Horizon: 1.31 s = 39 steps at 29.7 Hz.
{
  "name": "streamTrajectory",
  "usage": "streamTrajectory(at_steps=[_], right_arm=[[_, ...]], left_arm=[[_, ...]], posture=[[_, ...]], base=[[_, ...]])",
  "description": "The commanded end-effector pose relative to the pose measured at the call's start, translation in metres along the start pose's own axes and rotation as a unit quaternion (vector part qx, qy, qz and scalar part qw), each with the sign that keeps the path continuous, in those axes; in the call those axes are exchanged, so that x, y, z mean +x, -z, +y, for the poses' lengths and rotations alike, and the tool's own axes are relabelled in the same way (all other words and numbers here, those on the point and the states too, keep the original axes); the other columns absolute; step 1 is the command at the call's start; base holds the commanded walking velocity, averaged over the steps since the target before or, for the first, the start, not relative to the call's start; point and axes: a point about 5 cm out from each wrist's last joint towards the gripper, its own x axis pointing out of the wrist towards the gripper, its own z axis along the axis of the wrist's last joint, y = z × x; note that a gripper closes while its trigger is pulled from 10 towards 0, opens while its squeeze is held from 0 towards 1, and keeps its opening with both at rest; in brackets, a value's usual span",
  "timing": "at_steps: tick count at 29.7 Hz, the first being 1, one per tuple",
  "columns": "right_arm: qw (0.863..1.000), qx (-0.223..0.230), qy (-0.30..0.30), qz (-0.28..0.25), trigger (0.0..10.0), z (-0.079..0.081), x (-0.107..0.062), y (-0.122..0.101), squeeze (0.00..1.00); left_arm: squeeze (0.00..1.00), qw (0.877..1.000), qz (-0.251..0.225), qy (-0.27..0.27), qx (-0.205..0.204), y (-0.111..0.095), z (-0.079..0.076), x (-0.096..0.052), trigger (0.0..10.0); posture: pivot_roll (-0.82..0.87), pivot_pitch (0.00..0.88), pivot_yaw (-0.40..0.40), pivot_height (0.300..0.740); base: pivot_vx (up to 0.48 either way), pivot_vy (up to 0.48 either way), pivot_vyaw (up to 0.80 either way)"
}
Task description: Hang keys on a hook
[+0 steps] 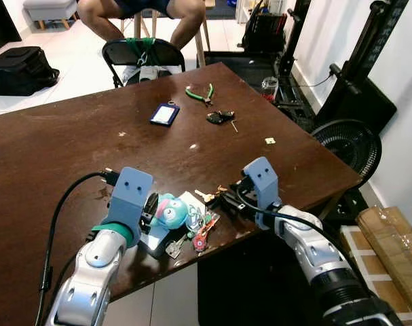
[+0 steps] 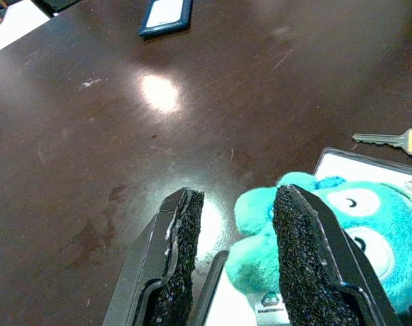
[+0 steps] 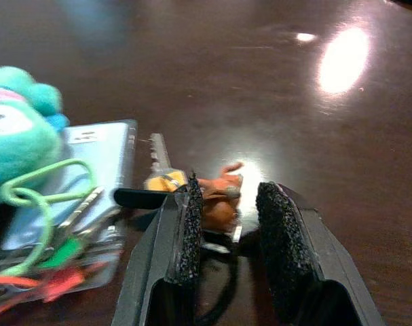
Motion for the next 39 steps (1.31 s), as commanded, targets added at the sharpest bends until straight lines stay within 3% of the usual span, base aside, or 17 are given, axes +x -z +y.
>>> streamTrajectory(at_steps=[1,22,39], right_arm=[[1.000,-0.001,0.001,-0.003,10.0,-0.003,0.001,-0.001,0.00],[1.000,-0.006,-0.021,-0.019,10.0,0.006,0.018,-0.010,0.00],[0.998,-0.053,-0.030,0.016,10.0,0.010,0.018,0.007,0.00]], left_arm=[[0.00,1.000,0.014,0.003,0.006,0.004,0.000,-0.001,10.0],[0.00,1.000,0.018,-0.004,0.010,0.006,0.002,-0.004,10.0],[0.00,1.000,0.015,0.004,0.008,0.003,0.000,-0.002,10.0]], posture=[[-0.04,0.078,0.115,0.740],[-0.03,0.082,0.112,0.740],[-0.03,0.081,0.122,0.740]], base=[[0.000,0.000,0.00],[0.000,0.000,0.00],[0.000,0.000,0.00]])
